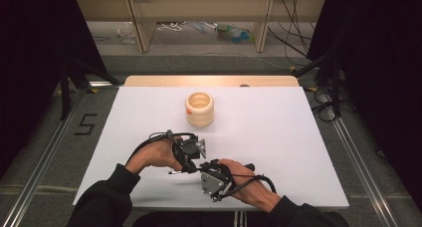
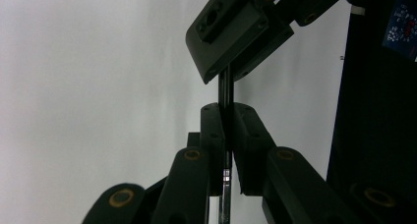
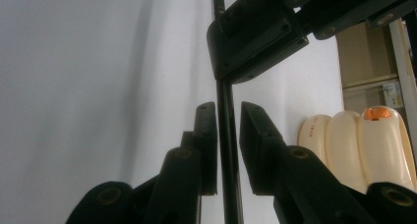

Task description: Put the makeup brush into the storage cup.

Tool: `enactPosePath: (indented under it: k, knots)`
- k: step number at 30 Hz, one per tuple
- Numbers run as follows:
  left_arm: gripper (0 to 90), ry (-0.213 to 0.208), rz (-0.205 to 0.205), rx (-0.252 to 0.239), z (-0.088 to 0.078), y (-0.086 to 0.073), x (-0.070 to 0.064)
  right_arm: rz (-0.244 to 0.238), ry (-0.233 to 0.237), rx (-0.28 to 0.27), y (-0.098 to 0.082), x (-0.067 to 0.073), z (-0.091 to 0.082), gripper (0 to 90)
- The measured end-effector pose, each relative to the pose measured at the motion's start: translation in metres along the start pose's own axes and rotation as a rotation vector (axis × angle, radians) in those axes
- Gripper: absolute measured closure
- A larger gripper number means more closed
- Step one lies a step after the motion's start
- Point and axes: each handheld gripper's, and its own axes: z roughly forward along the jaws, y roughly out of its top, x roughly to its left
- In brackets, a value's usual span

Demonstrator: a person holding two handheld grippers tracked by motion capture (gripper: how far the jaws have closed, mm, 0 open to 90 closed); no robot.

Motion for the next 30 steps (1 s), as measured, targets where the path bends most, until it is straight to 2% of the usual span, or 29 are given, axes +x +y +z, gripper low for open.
enactPosePath:
  k: [4, 10, 12, 13, 14, 15, 19, 20, 21, 22, 23, 24, 25, 27, 28, 29, 30]
  knots:
    - [83.7, 0.001, 0.000, -0.002, 0.000, 0.001, -0.001, 0.016, -0.009, 0.019, 0.000, 0.001, 0.000, 79.8]
    - [83.6, -0.002, 0.007, 0.000, 0.000, 0.001, -0.001, 0.009, -0.001, 0.018, 0.001, 0.002, 0.000, 82.5]
    - [83.6, -0.003, 0.005, -0.002, 0.000, 0.001, -0.001, -0.021, 0.012, 0.009, 0.001, 0.000, 0.001, 83.3]
    - [83.7, -0.003, 0.005, -0.002, 0.000, 0.001, -0.001, -0.021, 0.012, 0.009, 0.001, 0.000, 0.001, 83.3]
    - [83.7, -0.003, 0.005, -0.003, 0.000, 0.001, -0.001, -0.049, -0.001, 0.009, 0.001, -0.001, 0.001, 83.5]
    - [83.5, -0.005, 0.001, -0.005, 0.000, 0.001, -0.001, -0.075, 0.008, -0.005, 0.001, -0.002, 0.002, 83.8]
    - [82.2, -0.007, -0.011, -0.009, -0.001, 0.001, -0.001, -0.073, 0.005, -0.005, 0.000, -0.003, 0.002, 83.9]
    - [76.9, -0.004, -0.008, -0.015, -0.002, 0.001, 0.000, -0.079, 0.003, -0.005, 0.000, -0.003, 0.001, 83.9]
    - [76.7, -0.018, -0.017, -0.028, -0.003, 0.000, 0.000, -0.076, 0.002, -0.004, 0.000, -0.004, 0.001, 83.9]
    - [74.7, -0.018, -0.017, -0.028, -0.003, 0.000, 0.000, -0.056, -0.002, 0.001, 0.000, -0.003, 0.000, 84.0]
    - [74.7, -0.025, -0.013, -0.022, -0.003, -0.001, 0.000, -0.056, -0.002, 0.001, 0.000, -0.003, 0.000, 84.0]
    - [70.9, -0.017, -0.015, -0.032, -0.004, -0.001, 0.000, -0.008, 0.009, 0.009, 0.000, -0.002, -0.002, 84.0]
    - [70.0, -0.013, -0.020, -0.035, -0.005, -0.002, 0.001, 0.014, -0.003, 0.016, -0.001, -0.002, -0.003, 83.9]
    - [67.0, -0.009, -0.029, -0.044, -0.007, -0.005, 0.002, 0.018, -0.004, 0.012, -0.002, -0.003, -0.004, 84.0]
    - [65.2, -0.010, -0.045, -0.070, -0.009, -0.008, 0.003, -0.034, -0.005, -0.014, -0.004, -0.008, -0.004, 84.0]
    - [65.1, -0.010, -0.045, -0.070, -0.009, -0.008, 0.003, -0.034, -0.005, -0.014, -0.004, -0.008, -0.004, 84.0]
    - [65.1, 0.000, -0.053, -0.080, -0.012, -0.010, 0.004, 0.034, -0.001, 0.006, -0.005, -0.005, -0.006, 84.0]
